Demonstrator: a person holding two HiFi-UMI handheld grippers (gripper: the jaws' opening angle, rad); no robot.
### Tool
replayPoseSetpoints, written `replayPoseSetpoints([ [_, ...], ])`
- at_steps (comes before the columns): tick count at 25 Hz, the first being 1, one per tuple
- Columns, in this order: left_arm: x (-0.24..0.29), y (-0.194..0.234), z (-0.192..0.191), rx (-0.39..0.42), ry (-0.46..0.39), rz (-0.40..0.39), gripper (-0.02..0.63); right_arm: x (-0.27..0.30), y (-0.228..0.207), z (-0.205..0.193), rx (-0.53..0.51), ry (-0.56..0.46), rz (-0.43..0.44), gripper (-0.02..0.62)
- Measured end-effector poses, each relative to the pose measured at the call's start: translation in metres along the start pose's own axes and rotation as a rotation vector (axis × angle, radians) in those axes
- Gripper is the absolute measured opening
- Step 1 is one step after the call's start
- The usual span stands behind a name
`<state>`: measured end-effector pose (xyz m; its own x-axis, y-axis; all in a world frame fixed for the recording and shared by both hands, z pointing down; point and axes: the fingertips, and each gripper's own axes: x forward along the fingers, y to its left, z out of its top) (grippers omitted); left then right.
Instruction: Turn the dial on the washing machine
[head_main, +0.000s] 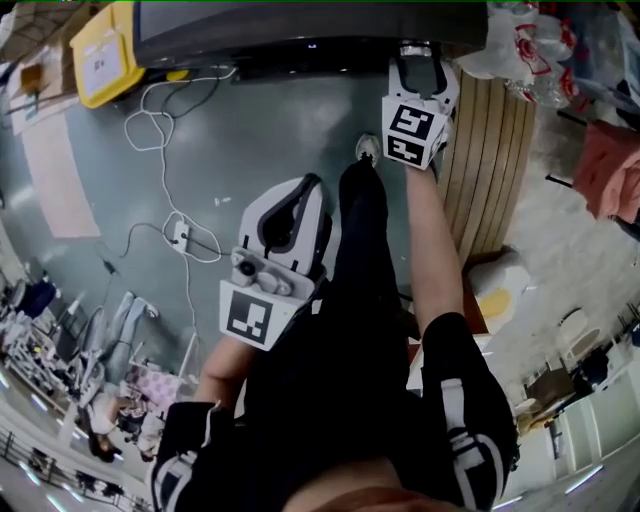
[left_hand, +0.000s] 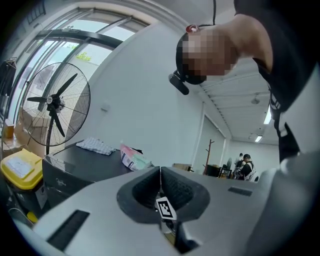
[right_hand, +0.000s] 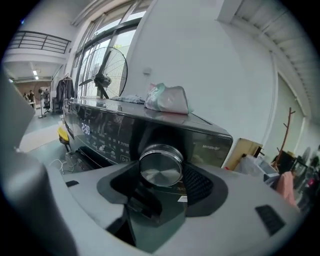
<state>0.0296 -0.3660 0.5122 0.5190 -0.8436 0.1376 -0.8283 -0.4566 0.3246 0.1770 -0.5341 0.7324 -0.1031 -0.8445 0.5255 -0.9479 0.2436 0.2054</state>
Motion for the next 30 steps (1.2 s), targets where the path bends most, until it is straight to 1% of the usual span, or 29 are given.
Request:
replayPoseSetpoints([
  [2, 0.001, -0.001, -0.002, -0.002, 0.003, -0.004, 0.026, 0.000, 0.000, -0.001, 0.087, -0.005, 0.041, 0.288],
  [7, 0.000, -0.006, -0.004, -0.013, 0.002, -0.011, 0.026, 0.000, -0.006, -0.004, 0.360, -0.030, 0.155, 0.287],
  [8, 0.000, -0.007, -0.004, -0.009, 0.002, -0.012, 0.026, 0.000, -0.006, -0.004, 0.385, -0.033, 0.164, 0.287],
  [11, 0.001, -0.010, -0.005, -0.001, 0.009, -0.018, 0.026, 0.001, -0.007, -0.003, 0.391, -0.039, 0.168, 0.287],
  [12, 0.001, -0.011, -0.005, -0.003, 0.011, -0.020, 0.026, 0.001, -0.007, -0.003, 0.410, -0.042, 0.177, 0.287],
  [13, 0.001, -0.011, -0.006, -0.003, 0.012, -0.022, 0.026, 0.001, -0.008, -0.004, 0.456, -0.046, 0.197, 0.287],
  [16, 0.000, -0.009, -0.007, 0.006, 0.011, -0.022, 0.026, 0.002, -0.009, -0.005, 0.685, -0.061, 0.290, 0.287],
  [19, -0.001, -0.008, -0.008, 0.007, 0.014, -0.015, 0.026, 0.002, -0.012, -0.006, 0.811, -0.074, 0.327, 0.287],
  [20, 0.000, -0.008, -0.007, 0.007, 0.014, -0.013, 0.026, 0.002, -0.013, -0.007, 0.830, -0.078, 0.332, 0.287],
  [22, 0.000, -0.009, -0.007, 0.011, 0.013, -0.014, 0.026, 0.002, -0.014, -0.007, 0.823, -0.082, 0.327, 0.287],
  [27, -0.003, -0.006, -0.004, 0.013, 0.009, -0.012, 0.026, 0.000, -0.010, -0.005, 0.698, -0.109, 0.262, 0.291],
  [30, -0.011, -0.005, 0.002, 0.022, -0.006, -0.010, 0.026, -0.009, -0.009, -0.005, 0.644, -0.091, 0.228, 0.305],
])
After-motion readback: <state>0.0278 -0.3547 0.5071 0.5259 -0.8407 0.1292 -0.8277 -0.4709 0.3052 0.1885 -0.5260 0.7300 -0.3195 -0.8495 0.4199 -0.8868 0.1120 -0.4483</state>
